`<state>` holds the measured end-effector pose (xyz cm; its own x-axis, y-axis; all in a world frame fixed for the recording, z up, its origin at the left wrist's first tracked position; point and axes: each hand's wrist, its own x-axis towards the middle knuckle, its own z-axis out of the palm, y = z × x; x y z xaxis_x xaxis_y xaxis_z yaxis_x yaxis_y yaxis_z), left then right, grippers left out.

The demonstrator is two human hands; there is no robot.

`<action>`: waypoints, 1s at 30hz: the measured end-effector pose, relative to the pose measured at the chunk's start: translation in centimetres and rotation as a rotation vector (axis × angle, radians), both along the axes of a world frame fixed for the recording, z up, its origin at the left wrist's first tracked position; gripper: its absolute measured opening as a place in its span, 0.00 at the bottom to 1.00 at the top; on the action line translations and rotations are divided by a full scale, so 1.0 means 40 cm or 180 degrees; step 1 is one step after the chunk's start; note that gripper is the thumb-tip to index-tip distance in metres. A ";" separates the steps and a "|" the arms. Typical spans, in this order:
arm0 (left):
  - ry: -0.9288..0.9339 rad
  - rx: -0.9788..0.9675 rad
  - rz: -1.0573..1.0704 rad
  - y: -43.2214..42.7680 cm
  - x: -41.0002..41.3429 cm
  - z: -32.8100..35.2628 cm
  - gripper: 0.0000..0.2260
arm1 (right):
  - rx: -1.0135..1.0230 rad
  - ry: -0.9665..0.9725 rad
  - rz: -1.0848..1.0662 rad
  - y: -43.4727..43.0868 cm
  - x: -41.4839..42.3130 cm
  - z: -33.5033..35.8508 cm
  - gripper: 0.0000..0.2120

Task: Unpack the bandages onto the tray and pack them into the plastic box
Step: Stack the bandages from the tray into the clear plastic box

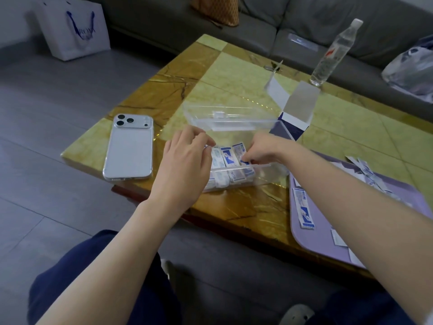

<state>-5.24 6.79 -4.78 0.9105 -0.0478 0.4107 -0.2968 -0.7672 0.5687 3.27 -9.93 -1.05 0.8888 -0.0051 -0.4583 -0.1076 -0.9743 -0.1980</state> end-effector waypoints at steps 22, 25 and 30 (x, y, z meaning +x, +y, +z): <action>-0.0053 -0.0061 0.0011 -0.009 0.000 -0.004 0.12 | -0.0251 0.0375 0.0366 0.053 -0.022 0.027 0.13; -0.0040 -0.0039 0.0015 -0.009 0.000 -0.002 0.13 | -0.0508 0.0281 0.0550 0.054 -0.018 0.023 0.14; -0.0018 -0.0026 0.0013 -0.008 0.001 -0.001 0.11 | -0.0152 0.0109 0.0383 0.047 -0.013 0.017 0.17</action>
